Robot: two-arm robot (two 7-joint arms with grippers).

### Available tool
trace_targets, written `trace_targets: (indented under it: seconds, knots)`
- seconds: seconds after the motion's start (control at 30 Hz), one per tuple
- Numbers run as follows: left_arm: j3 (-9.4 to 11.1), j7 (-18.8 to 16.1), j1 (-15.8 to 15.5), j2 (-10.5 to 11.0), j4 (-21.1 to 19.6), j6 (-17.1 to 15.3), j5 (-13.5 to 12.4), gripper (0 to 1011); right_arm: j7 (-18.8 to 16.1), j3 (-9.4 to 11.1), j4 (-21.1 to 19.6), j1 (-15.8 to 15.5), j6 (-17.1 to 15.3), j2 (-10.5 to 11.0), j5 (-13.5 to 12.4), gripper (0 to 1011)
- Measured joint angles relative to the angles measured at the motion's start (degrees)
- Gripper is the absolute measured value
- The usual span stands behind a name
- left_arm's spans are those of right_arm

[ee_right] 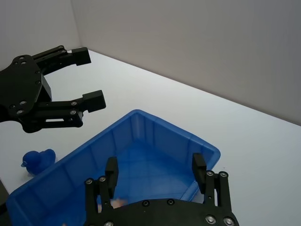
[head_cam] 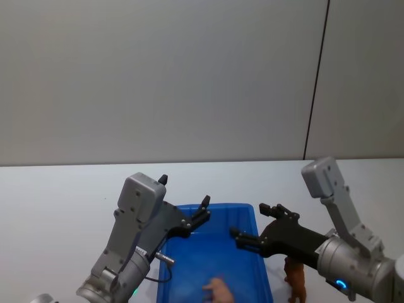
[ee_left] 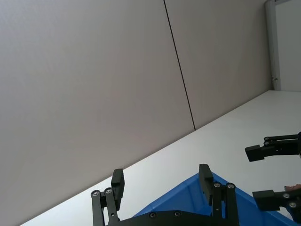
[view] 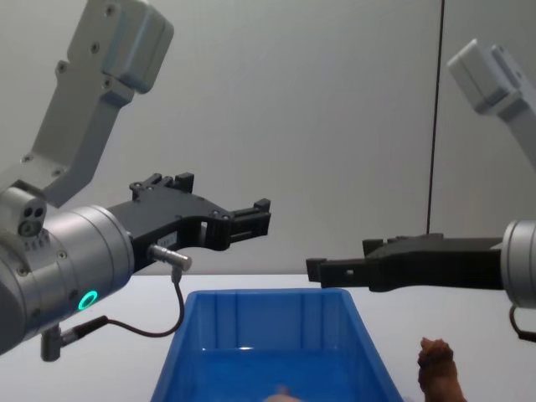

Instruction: Pick up the two dolls from the table and place them into the box.

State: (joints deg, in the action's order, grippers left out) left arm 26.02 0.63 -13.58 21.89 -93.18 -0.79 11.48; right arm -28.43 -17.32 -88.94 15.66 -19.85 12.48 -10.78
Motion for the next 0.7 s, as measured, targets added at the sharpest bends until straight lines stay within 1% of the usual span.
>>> trace_targets:
  seconds: [0.03, 0.07, 0.13, 0.23, 0.43, 0.7]
  knots:
    - [0.0, 0.0, 0.0, 0.0, 0.0, 0.0, 0.0, 1001, -0.1, 0.0, 0.1, 0.0, 0.0, 0.0, 0.0, 935]
    - [0.0, 0.0, 0.0, 0.0, 0.0, 0.0, 0.0, 1001, -0.1, -0.1, 0.1, 0.0, 0.0, 0.0, 0.0, 977]
    - [0.0, 0.0, 0.0, 0.0, 0.0, 0.0, 0.0, 1001, -0.1, -0.1, 0.2, 0.0, 0.2, 0.0, -0.1, 1001]
    - [0.0, 0.0, 0.0, 0.0, 0.0, 0.0, 0.0, 1001, 0.0, -0.1, 0.1, -0.2, 0.7, 0.3, -0.2, 1001]
    - [0.0, 0.0, 0.0, 0.0, 0.0, 0.0, 0.0, 1001, 1.4, 0.4, -1.2, -1.5, 1.9, 1.4, -0.7, 1001]
    - [0.0, 0.0, 0.0, 0.0, 0.0, 0.0, 0.0, 1001, 4.3, 1.3, -4.2, -4.7, 2.5, 3.8, -2.4, 1001]
